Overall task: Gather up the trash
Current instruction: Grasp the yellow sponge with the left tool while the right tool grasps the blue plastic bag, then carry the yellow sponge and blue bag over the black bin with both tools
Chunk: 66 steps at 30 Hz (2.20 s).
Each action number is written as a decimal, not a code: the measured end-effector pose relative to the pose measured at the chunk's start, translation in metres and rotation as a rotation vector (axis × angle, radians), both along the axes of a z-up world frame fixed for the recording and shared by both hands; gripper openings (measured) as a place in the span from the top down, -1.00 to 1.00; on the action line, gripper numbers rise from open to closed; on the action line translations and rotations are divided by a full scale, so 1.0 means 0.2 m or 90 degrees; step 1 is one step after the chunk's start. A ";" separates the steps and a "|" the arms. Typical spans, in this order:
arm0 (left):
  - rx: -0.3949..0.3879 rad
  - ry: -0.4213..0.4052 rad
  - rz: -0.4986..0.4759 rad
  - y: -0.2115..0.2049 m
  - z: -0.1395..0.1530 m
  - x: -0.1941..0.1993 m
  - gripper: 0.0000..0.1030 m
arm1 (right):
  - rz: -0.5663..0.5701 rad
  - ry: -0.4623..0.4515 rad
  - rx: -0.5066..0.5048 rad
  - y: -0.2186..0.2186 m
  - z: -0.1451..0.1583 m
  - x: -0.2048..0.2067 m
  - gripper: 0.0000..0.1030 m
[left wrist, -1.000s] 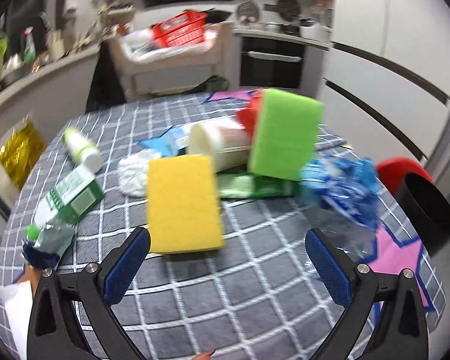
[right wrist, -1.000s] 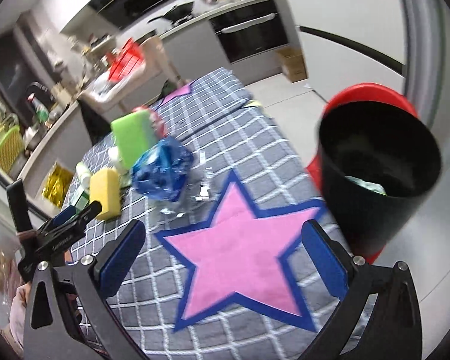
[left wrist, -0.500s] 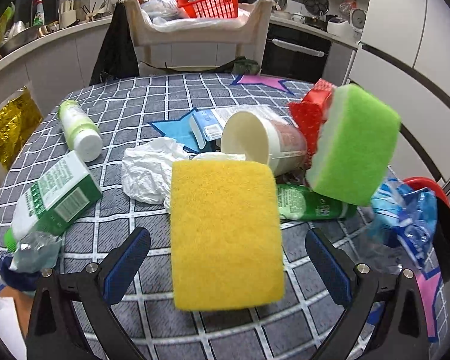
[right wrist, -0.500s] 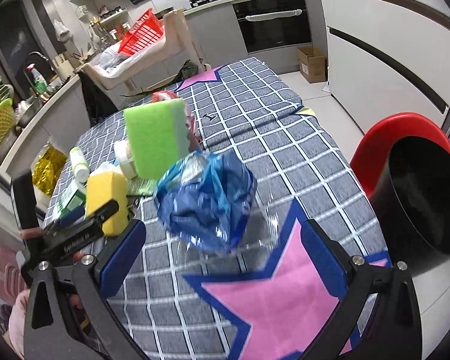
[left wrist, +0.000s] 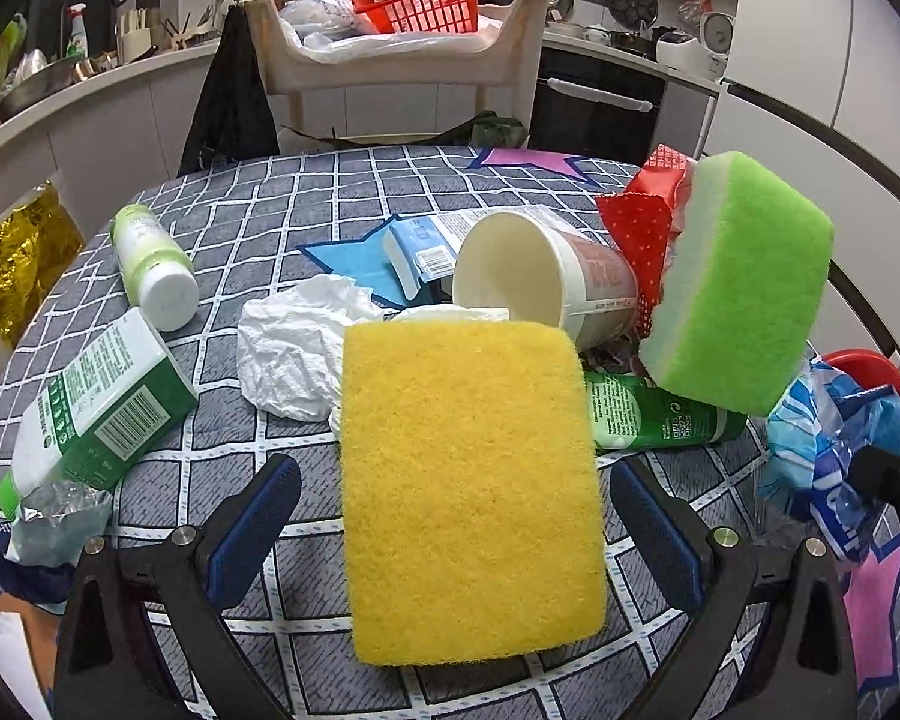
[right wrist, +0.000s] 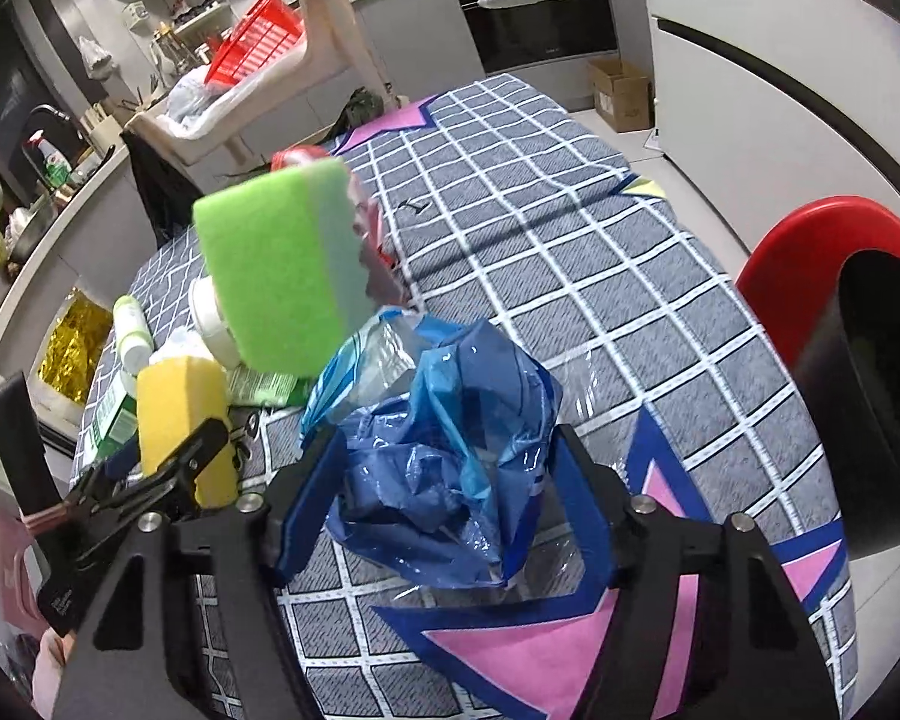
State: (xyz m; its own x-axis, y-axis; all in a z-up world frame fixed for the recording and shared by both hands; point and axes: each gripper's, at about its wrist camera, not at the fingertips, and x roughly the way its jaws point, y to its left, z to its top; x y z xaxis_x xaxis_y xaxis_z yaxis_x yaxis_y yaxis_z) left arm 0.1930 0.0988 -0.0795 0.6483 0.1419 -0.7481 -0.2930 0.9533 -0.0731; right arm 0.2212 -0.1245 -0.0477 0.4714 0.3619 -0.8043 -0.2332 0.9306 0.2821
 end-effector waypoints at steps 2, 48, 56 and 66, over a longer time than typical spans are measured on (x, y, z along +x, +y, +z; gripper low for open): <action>0.003 0.006 -0.002 0.00 0.00 0.00 -1.00 | 0.003 -0.003 -0.003 0.01 0.00 -0.02 -0.18; 0.001 -0.105 -0.300 -0.79 0.41 -0.31 -1.00 | -0.083 -0.098 0.136 -0.75 0.27 -0.45 0.46; 0.032 -0.106 -0.384 -1.17 0.46 -0.20 -1.00 | -0.168 -0.108 0.155 -1.09 0.25 -0.43 0.46; 0.048 -0.079 -0.484 -1.66 0.44 0.05 -1.00 | -0.267 -0.103 0.143 -1.47 0.18 -0.35 0.46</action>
State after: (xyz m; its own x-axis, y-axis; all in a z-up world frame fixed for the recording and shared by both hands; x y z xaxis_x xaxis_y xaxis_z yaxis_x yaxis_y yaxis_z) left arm 0.2032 -0.2329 0.0083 0.6663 -0.3277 -0.6698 0.4499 0.8930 0.0105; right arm 0.1520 -0.4182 -0.0117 0.7253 0.2704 -0.6331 0.0913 0.8738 0.4777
